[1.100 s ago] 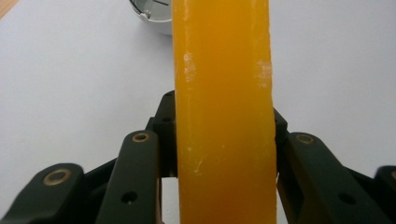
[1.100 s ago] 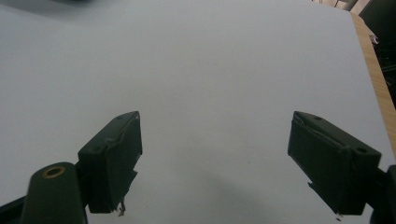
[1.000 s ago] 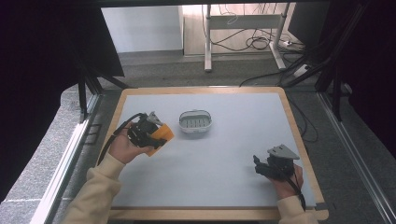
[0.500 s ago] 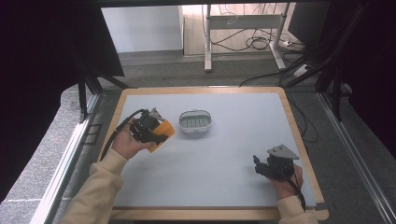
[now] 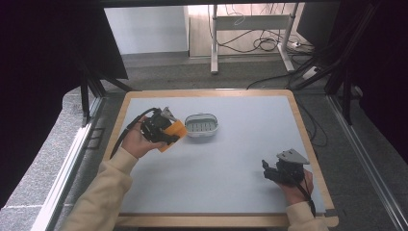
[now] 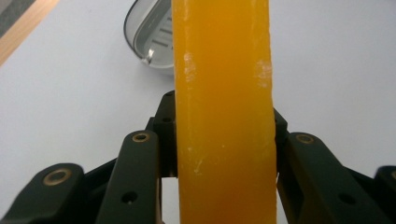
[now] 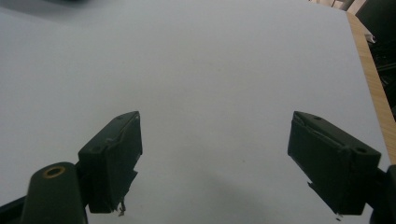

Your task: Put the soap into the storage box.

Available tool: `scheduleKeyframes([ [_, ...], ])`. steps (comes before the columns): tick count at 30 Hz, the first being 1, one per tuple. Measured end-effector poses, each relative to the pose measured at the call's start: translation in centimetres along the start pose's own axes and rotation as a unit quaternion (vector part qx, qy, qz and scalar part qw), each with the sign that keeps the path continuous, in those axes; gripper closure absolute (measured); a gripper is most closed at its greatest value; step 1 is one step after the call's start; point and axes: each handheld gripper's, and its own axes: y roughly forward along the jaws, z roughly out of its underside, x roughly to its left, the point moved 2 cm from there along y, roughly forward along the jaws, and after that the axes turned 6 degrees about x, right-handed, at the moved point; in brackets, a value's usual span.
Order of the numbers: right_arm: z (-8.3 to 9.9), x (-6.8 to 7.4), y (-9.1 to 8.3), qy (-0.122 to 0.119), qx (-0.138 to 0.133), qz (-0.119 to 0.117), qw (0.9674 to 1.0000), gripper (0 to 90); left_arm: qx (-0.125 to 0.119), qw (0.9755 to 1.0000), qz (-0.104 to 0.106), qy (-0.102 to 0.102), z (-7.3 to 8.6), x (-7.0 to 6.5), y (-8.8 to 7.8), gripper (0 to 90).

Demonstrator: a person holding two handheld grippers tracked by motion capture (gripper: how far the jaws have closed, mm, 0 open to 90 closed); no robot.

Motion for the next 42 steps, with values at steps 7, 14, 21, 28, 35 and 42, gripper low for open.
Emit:
scheduleKeyframes([
  [7,0.0,0.0,0.1,0.0,0.001,-0.002,1.0,18.2,-0.004,0.9999,-0.002,0.014,-1.0,-0.4,-0.1,61.6],
  [14,0.0,0.0,0.1,0.0,0.002,-0.001,1.0,18.2,0.0,0.9996,-0.009,0.029,-2.0,-0.4,0.1,61.6],
  [21,0.0,0.0,0.1,-0.001,0.001,-0.001,1.0,18.2,0.002,0.9991,-0.009,0.042,-3.0,-0.5,0.3,61.6],
  [28,0.0,0.0,0.1,-0.001,0.002,-0.002,1.0,18.2,0.005,0.9984,-0.012,0.055,-3.9,-0.5,0.5,61.6],
  [35,0.1,-0.1,0.1,0.0,0.002,-0.001,1.0,18.2,0.012,0.9977,-0.013,0.065,-4.8,-0.5,0.4,61.6],
  [42,0.1,-0.1,0.1,-0.001,0.001,-0.002,1.0,18.1,0.014,0.9971,-0.014,0.073,-6.0,-0.5,0.7,61.6],
])
